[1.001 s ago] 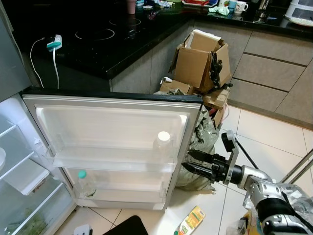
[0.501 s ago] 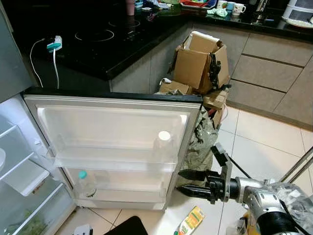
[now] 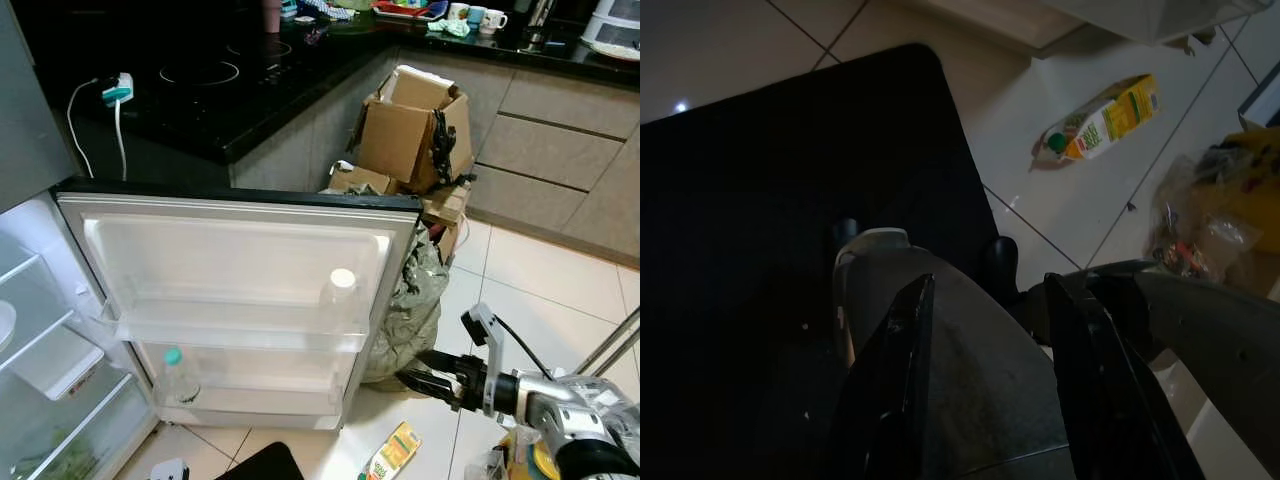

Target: Restocking fridge

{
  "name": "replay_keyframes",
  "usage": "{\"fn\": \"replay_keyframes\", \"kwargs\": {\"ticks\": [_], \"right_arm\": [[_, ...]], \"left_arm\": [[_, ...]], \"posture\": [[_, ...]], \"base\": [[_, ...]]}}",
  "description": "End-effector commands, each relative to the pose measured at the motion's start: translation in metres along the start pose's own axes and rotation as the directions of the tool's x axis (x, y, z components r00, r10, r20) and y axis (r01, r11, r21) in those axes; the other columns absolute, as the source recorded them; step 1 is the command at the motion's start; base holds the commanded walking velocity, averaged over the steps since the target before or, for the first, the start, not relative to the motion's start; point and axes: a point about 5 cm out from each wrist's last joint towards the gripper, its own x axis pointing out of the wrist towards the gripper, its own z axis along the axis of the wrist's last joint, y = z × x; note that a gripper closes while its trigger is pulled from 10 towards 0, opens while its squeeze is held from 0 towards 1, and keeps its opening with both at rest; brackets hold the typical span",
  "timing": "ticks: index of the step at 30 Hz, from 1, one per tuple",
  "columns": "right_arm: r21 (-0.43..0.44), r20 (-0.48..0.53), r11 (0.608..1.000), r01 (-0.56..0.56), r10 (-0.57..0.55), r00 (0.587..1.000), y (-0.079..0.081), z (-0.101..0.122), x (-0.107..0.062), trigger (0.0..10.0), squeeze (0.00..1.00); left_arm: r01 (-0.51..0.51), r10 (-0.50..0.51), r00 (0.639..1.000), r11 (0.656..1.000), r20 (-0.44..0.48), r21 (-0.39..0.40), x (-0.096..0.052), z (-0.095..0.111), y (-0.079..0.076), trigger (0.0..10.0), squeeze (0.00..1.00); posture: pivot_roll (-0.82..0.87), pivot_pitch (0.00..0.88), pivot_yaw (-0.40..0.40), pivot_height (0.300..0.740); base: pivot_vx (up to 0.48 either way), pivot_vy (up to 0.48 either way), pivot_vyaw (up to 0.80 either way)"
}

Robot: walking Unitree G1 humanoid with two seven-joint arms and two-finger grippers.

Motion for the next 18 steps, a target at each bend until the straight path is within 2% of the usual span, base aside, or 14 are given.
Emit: {"fn": "replay_keyframes", "kwargs": {"ticks": [1, 3, 4, 8, 9, 16, 18], "right_arm": [[-0.008, -0.007, 0.995, 0.098, -0.098, 0.995, -0.008, -0.003, -0.005, 10.0, 0.00], [-0.012, -0.002, 0.991, 0.135, -0.135, 0.991, -0.011, -0.002, -0.006, 10.0, 0.00], [-0.018, 0.032, 0.978, 0.209, -0.208, 0.978, -0.016, 0.003, -0.006, 10.0, 0.00], [-0.017, 0.067, 0.969, 0.245, -0.243, 0.968, -0.019, 0.007, -0.005, 10.0, 0.00], [-0.015, 0.068, 0.966, 0.259, -0.257, 0.964, -0.020, 0.007, -0.005, 10.0, 0.00], [-0.017, 0.087, 0.958, 0.286, -0.284, 0.955, -0.020, 0.004, 0.000, 10.0, 0.00], [-0.014, 0.083, 0.956, 0.294, -0.292, 0.953, -0.020, 0.003, 0.001, 10.0, 0.00]], "left_arm": [[0.006, -0.006, 0.998, 1.000, -0.056, 0.001, -0.004, -0.014, 0.001, 10.0, 0.00], [0.014, -0.014, 0.998, 1.000, -0.056, 0.000, -0.003, -0.014, 0.000, 10.0, 0.00], [0.015, -0.014, 0.998, 1.000, -0.061, 0.005, -0.003, -0.014, 0.000, 10.0, 0.00], [-0.001, 0.001, 0.998, 1.000, -0.065, 0.009, -0.003, -0.014, 0.001, 10.0, 0.00], [-0.010, 0.010, 0.998, 1.000, -0.062, -0.002, -0.003, -0.014, 0.001, 10.0, 0.00], [-0.031, 0.030, 0.998, 0.999, -0.059, -0.007, -0.003, -0.013, 0.003, 10.0, 0.00], [-0.031, 0.030, 0.998, 0.999, -0.060, -0.007, -0.004, -0.014, 0.003, 10.0, 0.00]], "posture": [[-0.06, 0.043, -0.037, 0.740], [-0.06, 0.043, -0.037, 0.740], [-0.06, 0.041, -0.034, 0.740], [-0.06, 0.042, -0.034, 0.740], [-0.06, 0.042, -0.034, 0.740], [-0.06, 0.044, -0.030, 0.740], [-0.06, 0.045, -0.028, 0.740]], "base": [[0.000, -0.412, 0.00], [0.000, -0.458, 0.00], [0.000, -0.454, 0.00], [0.000, -0.454, 0.00], [0.000, -0.345, 0.74], [0.000, 0.000, 0.74], [0.000, 0.000, 0.00]]}}
